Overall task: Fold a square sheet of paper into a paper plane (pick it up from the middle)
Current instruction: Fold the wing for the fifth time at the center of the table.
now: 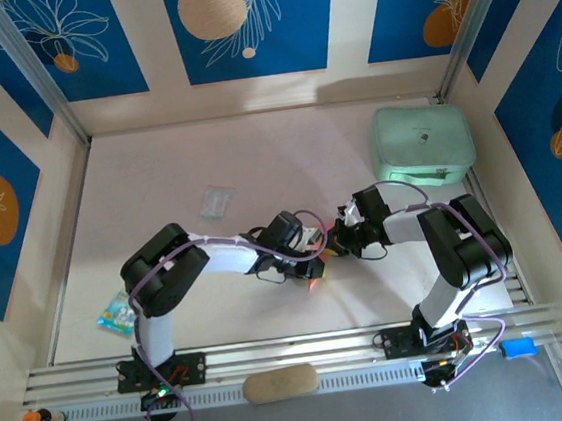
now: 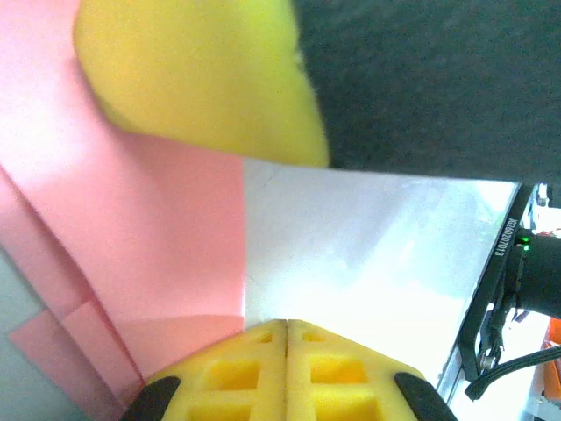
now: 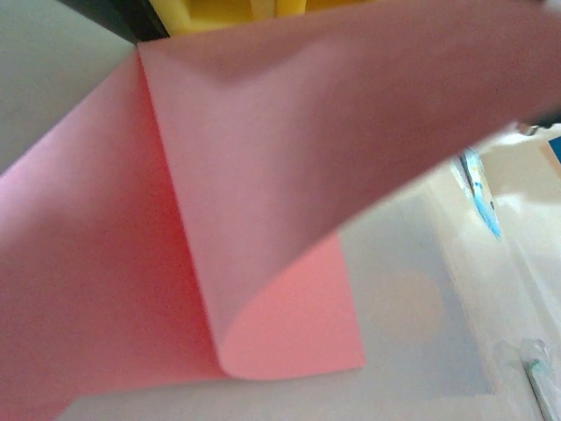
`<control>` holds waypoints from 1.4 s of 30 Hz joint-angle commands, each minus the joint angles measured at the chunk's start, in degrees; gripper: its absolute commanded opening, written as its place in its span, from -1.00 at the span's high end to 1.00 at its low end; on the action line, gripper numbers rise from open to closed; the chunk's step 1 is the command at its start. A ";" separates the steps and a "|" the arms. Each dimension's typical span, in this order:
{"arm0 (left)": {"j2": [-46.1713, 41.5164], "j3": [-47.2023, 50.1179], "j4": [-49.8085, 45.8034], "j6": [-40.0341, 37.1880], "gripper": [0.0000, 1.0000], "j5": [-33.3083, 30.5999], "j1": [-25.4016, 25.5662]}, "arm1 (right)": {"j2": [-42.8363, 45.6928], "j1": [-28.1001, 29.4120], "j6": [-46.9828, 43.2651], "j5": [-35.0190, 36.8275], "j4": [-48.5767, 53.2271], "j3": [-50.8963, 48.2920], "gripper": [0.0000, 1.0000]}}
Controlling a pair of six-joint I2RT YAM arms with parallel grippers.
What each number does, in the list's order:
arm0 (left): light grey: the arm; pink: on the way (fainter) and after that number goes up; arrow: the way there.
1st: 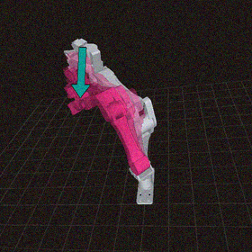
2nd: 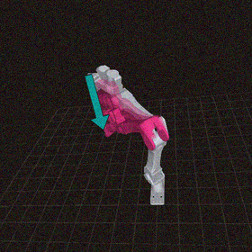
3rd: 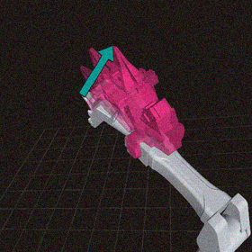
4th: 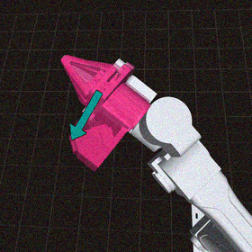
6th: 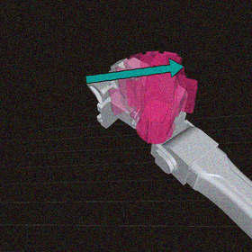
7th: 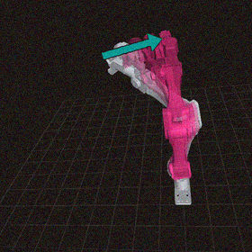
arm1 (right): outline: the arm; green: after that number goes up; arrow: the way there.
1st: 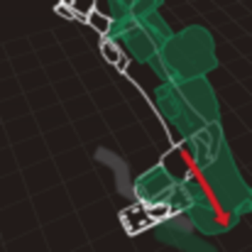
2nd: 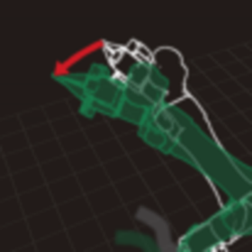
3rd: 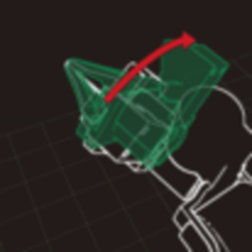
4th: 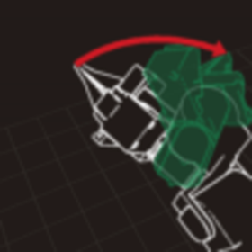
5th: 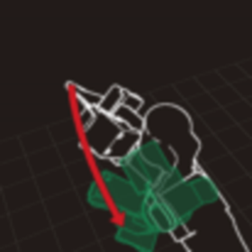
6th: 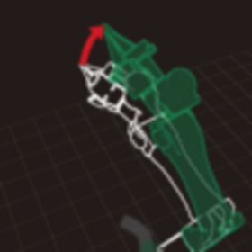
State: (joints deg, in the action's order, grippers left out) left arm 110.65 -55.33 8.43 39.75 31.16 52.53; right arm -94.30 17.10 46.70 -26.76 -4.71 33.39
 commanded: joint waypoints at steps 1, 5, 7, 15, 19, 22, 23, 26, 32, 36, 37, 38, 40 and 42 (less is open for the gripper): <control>-0.29 4.07 -3.10 -1.46 0.93 -1.71 -0.33 | -1.95 0.05 -0.07 6.01 4.70 -0.79 0.90; -2.18 7.33 -1.76 -0.31 0.92 -1.62 -0.22 | -2.04 0.07 -0.09 6.11 4.71 -0.69 0.90; -3.50 8.71 -1.58 -0.11 0.92 -1.63 -0.24 | -2.04 0.04 -0.03 6.11 4.71 -0.74 0.90; -7.13 11.34 -7.22 -2.54 0.94 -1.94 0.34 | -2.12 0.07 0.00 6.15 4.71 -0.69 0.90; -9.76 12.59 -10.42 -4.02 0.95 -3.51 0.65 | -2.08 0.12 0.09 6.20 4.71 -0.77 0.90; -10.75 12.29 -13.16 -5.76 0.96 -4.26 0.84 | -2.04 0.23 0.11 6.27 4.79 -0.74 0.90; -10.96 11.94 -14.19 -6.44 0.96 -4.35 0.89 | -2.03 0.24 0.15 6.25 4.75 -0.69 0.90; -11.82 11.23 -15.53 -7.55 0.96 -4.70 1.16 | -2.04 0.31 0.11 6.28 4.80 -0.67 0.90; -16.83 11.21 -14.08 -6.27 1.00 -8.29 1.26 | -1.97 0.39 0.13 6.24 4.89 -0.65 0.90; -18.00 9.73 -9.49 -4.21 1.00 -7.58 1.18 | -1.91 0.48 0.17 6.17 4.80 -0.58 0.90; -17.47 8.91 -8.16 -3.86 1.00 -6.39 1.14 | -1.86 0.52 0.24 6.23 4.79 -0.60 0.90; -16.55 7.77 -7.13 -3.59 1.00 -5.26 1.16 | -1.86 0.56 0.19 6.23 4.88 -0.60 0.90; -14.36 5.67 -5.78 -3.08 1.00 -4.28 1.08 | -1.88 0.61 0.20 6.20 4.86 -0.60 0.90; -11.87 3.30 -5.74 -2.38 1.00 -4.69 0.77 | -1.89 0.63 0.28 6.06 4.72 -0.71 0.90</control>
State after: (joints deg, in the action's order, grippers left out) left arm 96.09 -48.66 0.25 35.97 25.17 53.39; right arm -94.30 17.61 46.72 -26.79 -4.69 33.39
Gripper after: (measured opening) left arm 0.041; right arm 0.053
